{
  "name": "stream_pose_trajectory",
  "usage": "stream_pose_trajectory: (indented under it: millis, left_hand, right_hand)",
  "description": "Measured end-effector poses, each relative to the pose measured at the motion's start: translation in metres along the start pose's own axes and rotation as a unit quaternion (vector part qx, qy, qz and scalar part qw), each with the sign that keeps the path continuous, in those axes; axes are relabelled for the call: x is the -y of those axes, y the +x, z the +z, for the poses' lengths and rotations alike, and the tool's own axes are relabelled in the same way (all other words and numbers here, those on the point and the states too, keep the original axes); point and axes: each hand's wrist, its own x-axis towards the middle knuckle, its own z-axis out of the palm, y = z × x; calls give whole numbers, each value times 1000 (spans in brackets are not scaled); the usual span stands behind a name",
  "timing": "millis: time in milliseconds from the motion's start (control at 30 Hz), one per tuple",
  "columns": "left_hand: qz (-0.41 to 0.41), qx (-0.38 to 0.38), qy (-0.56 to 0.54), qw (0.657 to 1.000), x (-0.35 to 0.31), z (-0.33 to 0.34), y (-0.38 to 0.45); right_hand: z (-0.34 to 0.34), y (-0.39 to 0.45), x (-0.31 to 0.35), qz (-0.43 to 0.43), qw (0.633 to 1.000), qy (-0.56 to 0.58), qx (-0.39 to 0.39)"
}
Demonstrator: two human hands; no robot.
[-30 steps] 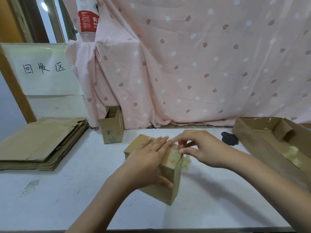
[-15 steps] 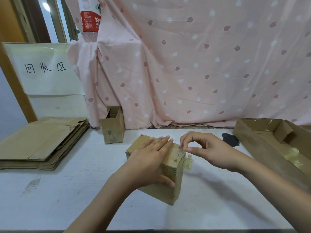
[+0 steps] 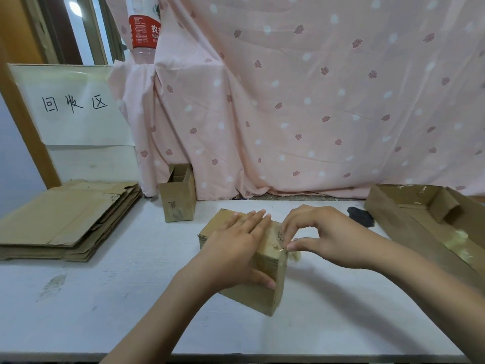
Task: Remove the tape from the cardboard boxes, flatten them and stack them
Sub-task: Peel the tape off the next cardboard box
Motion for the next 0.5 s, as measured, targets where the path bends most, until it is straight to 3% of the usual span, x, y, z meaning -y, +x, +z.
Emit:
stream_pose_trajectory:
  millis: [133, 300, 500]
  left_hand:
    - [-19, 1, -2, 1000, -3, -2, 1]
    - [-40, 5, 5, 999, -9, -2, 3]
    - [-61, 11, 5, 998, -14, -1, 5]
  right_hand:
    - [7, -8, 6, 34, 996, 67, -44]
    - [27, -13, 16, 45, 988, -124, -80]
    - [32, -17, 25, 55, 971, -203, -110]
